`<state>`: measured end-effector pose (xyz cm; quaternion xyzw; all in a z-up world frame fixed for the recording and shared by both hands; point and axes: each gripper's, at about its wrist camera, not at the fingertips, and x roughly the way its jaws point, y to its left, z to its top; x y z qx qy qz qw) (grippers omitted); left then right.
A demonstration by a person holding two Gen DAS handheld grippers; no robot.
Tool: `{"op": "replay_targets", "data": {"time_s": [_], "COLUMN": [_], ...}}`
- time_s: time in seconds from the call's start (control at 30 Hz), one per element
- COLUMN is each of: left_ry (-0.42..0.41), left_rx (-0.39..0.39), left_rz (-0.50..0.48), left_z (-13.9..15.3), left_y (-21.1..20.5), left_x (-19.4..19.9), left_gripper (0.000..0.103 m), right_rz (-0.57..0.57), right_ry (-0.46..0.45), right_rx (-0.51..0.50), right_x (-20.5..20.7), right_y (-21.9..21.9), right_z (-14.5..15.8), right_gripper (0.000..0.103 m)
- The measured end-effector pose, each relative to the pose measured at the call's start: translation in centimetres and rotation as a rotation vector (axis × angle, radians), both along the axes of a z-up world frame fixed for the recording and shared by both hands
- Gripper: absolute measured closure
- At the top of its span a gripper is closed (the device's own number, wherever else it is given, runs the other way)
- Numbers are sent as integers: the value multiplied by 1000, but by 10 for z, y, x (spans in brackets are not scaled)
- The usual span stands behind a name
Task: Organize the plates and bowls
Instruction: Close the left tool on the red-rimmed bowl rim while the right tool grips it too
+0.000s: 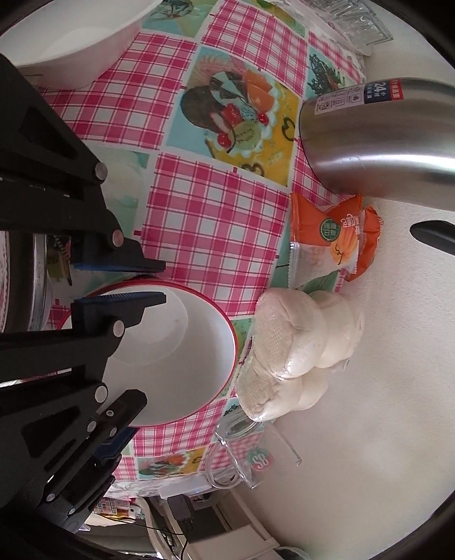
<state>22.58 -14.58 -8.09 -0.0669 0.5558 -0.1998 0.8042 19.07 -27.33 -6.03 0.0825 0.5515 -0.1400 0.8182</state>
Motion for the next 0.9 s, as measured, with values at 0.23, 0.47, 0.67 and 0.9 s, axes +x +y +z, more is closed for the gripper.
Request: {"op": "replay_targets", "data": {"time_s": [0.23, 0.47, 0.67, 0.9], "left_ry": [9, 15, 13, 16], "left_rx": [-18, -32, -27, -48], "left_rz": [2, -5, -9, -23], "left_z": [0, 0, 1, 9], "left_y": [1, 1, -2, -7], "left_x": [2, 3, 1, -8], "left_gripper": [92, 92, 93, 93], "right_rz": [-3, -12, -21, -52], "right_ry": [12, 8, -5, -29], "right_rx": [17, 30, 37, 43], "right_x": [3, 3, -1, -10], "right_y": [1, 2, 1, -5], "right_z": [-6, -10, -6, 6], "right_gripper": [88, 91, 91, 91]}}
